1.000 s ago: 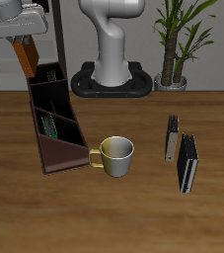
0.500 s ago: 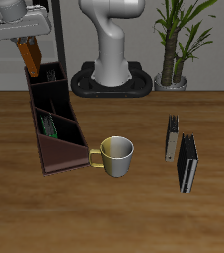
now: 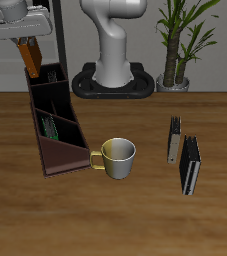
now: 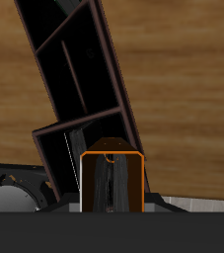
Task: Place the green book into the right desk caddy's left compartment and place the black book into the right desk caddy's right compartment and place the orange book into the right desk caddy's right compartment
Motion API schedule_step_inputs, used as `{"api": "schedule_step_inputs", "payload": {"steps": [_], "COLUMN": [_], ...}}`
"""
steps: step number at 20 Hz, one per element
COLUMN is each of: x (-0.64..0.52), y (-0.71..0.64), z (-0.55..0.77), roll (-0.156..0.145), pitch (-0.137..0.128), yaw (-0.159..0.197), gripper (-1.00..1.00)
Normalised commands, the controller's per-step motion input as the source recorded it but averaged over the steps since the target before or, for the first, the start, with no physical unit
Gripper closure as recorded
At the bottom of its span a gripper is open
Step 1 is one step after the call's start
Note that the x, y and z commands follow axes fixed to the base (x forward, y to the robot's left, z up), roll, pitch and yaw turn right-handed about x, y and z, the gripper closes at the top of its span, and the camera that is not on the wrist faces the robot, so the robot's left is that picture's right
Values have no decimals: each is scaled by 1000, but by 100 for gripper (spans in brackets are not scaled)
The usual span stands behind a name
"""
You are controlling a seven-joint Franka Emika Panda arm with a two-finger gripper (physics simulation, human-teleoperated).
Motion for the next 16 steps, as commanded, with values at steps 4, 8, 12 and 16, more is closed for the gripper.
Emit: {"api": "schedule_step_inputs", "payload": {"steps": [4, 8, 12, 16], "x": [-17, 50, 24, 86], "y": [17, 39, 110, 61], "z": [-86, -112, -166, -181], "roll": [3, 0, 14, 4], "pitch": [11, 30, 31, 32], "yaw": [-17, -2, 2, 20], "gripper": [100, 100, 100, 100]}}
